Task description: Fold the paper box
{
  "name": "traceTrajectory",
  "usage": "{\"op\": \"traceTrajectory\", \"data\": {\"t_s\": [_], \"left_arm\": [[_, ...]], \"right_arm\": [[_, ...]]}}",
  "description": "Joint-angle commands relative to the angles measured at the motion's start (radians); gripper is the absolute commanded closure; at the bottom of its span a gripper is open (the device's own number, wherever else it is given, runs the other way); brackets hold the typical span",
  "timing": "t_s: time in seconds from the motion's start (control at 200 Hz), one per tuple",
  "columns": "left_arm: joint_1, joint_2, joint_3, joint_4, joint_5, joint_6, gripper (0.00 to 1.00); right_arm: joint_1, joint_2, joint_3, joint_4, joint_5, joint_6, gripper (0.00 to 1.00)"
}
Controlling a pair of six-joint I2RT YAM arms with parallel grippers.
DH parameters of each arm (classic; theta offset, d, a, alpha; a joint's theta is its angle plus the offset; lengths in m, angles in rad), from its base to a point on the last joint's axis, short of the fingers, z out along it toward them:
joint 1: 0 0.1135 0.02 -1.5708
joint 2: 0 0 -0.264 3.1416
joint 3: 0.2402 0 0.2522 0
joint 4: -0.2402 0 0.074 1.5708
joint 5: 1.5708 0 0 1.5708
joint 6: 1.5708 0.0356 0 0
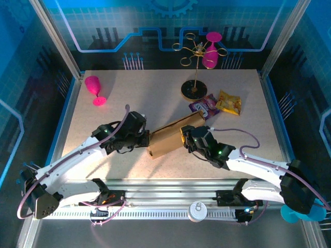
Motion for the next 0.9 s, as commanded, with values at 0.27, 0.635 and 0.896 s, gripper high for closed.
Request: {"op": "traceTrajectory", "data": {"t_s": [0.27, 0.635, 0.896], "left_arm": [[-0.104, 0.053, -0.071, -0.059, -0.006, -0.101, 1.0], [-0.18, 0.11, -0.091, -0.13, -0.189, -0.205, 1.0], [-0.196, 0.141, -0.091, -0.139, -0.213, -0.231, 1.0]], "right_arm": [[-0.002, 0.021, -0.046, -0.028, -0.01, 0.032, 0.67], [-0.048, -0.122, -0.018, -0.221, -0.071, 0.006, 0.54], [-0.095, -0.293, -0.007, -0.379, -0.114, -0.08, 0.42]]}}
